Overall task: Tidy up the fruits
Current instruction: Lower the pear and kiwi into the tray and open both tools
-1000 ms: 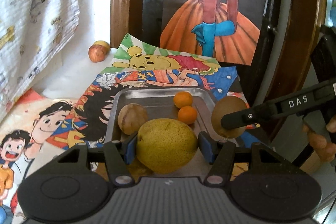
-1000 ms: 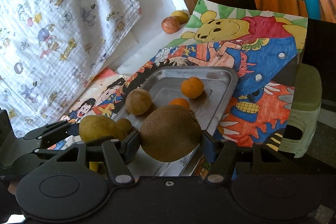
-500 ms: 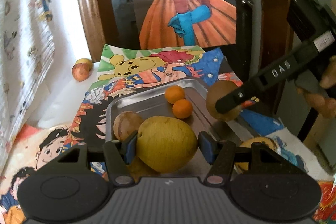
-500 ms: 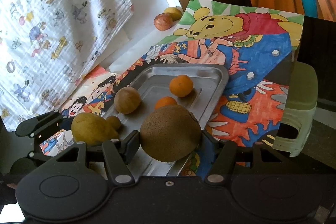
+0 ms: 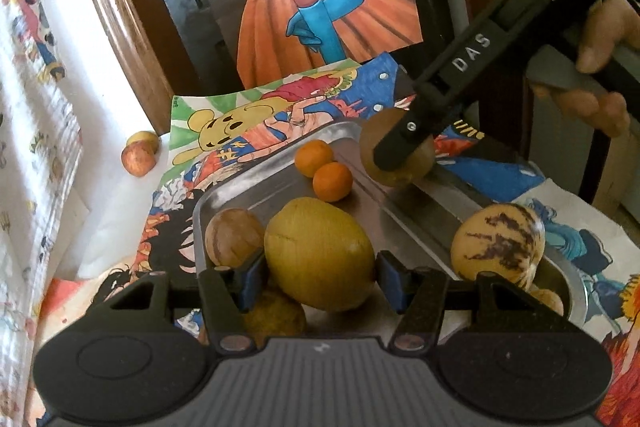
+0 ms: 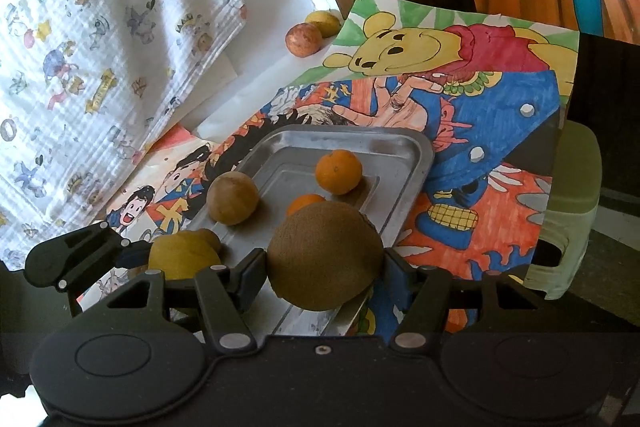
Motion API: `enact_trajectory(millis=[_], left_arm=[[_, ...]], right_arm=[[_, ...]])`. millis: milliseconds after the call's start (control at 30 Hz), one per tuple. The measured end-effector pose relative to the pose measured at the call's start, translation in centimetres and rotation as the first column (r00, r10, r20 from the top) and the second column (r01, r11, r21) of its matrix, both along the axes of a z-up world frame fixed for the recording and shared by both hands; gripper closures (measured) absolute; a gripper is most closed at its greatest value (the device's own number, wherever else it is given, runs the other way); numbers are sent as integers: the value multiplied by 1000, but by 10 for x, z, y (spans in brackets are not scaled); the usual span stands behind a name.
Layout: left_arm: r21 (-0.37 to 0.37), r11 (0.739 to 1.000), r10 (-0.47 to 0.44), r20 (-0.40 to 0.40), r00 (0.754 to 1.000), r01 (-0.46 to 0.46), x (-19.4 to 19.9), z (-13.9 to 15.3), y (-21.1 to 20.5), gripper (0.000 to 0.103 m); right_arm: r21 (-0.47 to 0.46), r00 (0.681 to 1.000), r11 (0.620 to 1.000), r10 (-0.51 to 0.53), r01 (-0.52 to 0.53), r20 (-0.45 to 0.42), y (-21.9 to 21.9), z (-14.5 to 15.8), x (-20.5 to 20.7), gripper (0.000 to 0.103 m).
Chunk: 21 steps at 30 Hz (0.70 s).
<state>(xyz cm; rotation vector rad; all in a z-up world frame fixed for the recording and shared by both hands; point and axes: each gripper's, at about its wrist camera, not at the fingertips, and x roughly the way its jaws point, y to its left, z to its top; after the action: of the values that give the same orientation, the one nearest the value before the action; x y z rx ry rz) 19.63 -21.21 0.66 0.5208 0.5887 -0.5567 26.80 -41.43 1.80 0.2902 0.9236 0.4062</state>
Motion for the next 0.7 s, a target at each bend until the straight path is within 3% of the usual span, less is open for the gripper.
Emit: enact_trajectory(millis=[300,700], left_arm=[[4,1000,6,-5,1000,-6,0,2,-1,39],[-51,997,53,19,998,-52,-2,22,11,38]], right_arm=[[3,1000,1000,-6,6,2,1,2,1,39],[19,999,999,-46,46,-6,-7,3,-6,39]])
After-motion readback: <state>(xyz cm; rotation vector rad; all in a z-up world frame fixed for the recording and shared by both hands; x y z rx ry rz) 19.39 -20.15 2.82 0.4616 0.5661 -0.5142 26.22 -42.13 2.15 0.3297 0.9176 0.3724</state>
